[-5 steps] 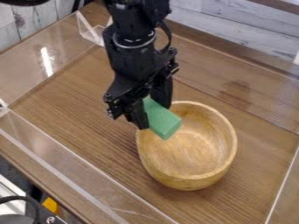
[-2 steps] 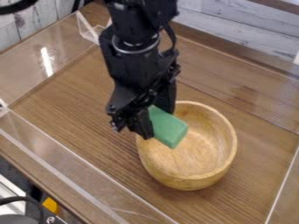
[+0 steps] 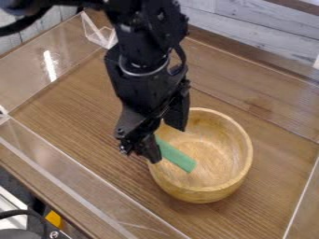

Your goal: Put the green block in the brown bowl

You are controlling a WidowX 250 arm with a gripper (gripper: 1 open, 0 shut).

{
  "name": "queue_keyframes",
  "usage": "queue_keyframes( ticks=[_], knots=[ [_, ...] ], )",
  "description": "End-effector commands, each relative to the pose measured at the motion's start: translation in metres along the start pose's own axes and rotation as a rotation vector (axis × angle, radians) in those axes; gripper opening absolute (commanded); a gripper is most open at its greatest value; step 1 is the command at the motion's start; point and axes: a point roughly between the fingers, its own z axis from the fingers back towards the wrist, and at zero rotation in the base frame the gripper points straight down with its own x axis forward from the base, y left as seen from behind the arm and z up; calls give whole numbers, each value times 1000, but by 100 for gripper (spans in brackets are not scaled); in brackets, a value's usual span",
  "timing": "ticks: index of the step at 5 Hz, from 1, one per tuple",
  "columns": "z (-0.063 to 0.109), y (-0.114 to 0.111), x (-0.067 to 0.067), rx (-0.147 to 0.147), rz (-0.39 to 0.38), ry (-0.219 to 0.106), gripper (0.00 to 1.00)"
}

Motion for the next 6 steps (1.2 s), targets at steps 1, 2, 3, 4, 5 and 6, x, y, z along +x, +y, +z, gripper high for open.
queue_keyframes(
  ticks=[1, 2, 3, 4, 5, 6],
  knots=[
    [-8, -4, 9, -21, -12, 2, 100],
    [-13, -2, 12, -17, -12, 7, 100],
    [-20, 6, 15, -15, 10, -2, 100],
    [-23, 12, 19, -15, 30, -3, 100],
    [-16, 7, 23, -13, -1, 8, 100],
    [-8, 2, 25, -8, -31, 22, 100]
  ],
)
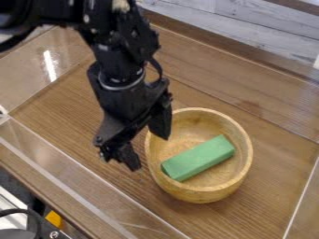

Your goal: Put the green block in the brown bowl

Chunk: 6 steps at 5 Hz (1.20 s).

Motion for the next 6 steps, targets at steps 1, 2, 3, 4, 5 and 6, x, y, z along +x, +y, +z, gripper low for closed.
queue_keyframes(
  ticks=[1, 2, 3, 4, 5, 6],
  knots=[
    [24, -16, 13, -31, -40, 10, 100],
    [46, -22, 11, -26, -105, 24, 100],
    [26, -19, -2, -23, -30, 1, 100],
    [14, -17, -17, -23, -38, -16, 100],
    [26, -24, 3, -20, -137, -1, 100],
    [36, -28, 22, -18, -140, 31, 100]
  ],
)
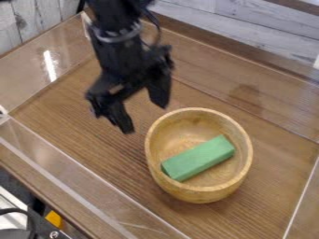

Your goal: Put the green block in the brown bowl

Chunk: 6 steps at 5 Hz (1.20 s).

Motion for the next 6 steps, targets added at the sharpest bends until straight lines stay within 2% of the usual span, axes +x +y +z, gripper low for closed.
queue_keyframes(
  ticks=[1, 2, 3, 4, 5, 6],
  knots=[
    [1, 0, -18, -25, 61, -26, 100],
    [-4, 1, -44, -22, 45, -37, 100],
    [-4, -12, -31, -31, 29, -28, 100],
    [-4, -20, -20, -36, 25, 0, 100],
    [-6, -21, -7, -29, 33, 21, 100],
    [-1, -20, -7, -16, 23, 30, 100]
  ],
)
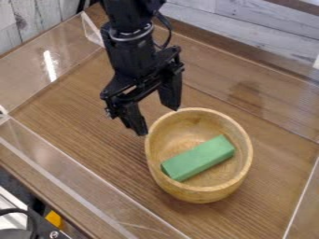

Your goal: Put the green block in the brown bowl

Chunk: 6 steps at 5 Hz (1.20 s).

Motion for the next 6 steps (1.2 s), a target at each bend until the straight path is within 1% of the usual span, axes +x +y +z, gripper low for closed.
queue_keyframes(
  ticks=[1, 3, 4, 5, 6],
  knots=[
    [13, -7, 1, -33, -9, -18, 100],
    [7, -1, 3, -28, 14, -36, 100],
    [3, 1, 0, -37, 107, -47, 100],
    [0, -2, 6, -42, 149, -59, 100],
    [-3, -2, 10, -42, 171, -78, 100]
  ],
)
